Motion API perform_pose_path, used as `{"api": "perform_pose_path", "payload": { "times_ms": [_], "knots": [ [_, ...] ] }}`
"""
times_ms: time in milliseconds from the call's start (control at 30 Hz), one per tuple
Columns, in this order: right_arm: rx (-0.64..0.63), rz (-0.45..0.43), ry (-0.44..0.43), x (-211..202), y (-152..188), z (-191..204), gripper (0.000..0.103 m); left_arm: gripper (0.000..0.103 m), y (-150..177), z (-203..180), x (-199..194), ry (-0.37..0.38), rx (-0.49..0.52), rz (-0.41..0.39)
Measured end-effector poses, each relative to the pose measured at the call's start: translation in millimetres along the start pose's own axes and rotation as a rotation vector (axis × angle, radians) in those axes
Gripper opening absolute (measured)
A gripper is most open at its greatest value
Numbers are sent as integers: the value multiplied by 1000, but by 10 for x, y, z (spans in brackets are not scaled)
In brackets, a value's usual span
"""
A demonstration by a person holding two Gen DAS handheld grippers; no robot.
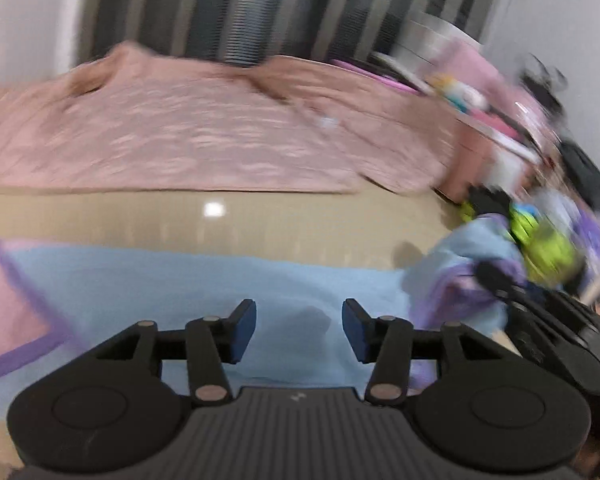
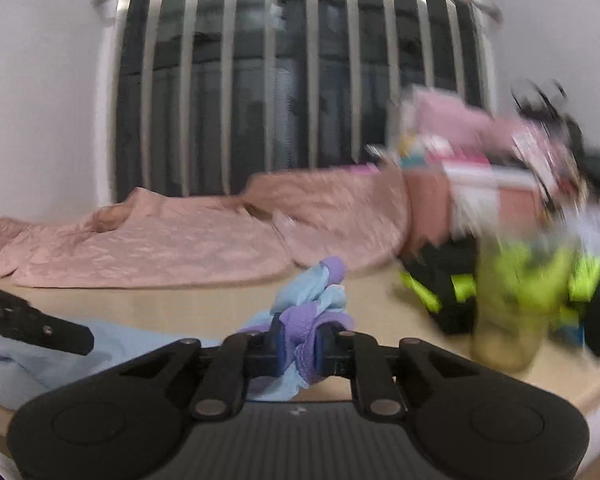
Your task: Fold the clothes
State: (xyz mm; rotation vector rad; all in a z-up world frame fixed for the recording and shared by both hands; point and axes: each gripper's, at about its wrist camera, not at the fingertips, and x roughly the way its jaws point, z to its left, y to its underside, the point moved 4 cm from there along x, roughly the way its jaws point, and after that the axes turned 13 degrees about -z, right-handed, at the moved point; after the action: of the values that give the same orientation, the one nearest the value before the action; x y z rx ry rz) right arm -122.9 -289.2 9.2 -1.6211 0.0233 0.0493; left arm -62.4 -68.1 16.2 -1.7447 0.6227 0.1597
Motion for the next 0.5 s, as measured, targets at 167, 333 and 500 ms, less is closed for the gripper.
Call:
{"api": "perform_pose_path", "payload": {
  "times_ms": [167,333,500],
  "knots": [
    [-167,1,-140,8,-105,706,13,50,-113,535,-182,-94,-125,-37],
    [-252,78,-273,40,73,1322,20,52,-149,829,-348,-132,-163,-63],
    [-276,65,-355,-151,83,1563,50,52,-109,1040,-402,-164,-198,-60]
  ]
}}
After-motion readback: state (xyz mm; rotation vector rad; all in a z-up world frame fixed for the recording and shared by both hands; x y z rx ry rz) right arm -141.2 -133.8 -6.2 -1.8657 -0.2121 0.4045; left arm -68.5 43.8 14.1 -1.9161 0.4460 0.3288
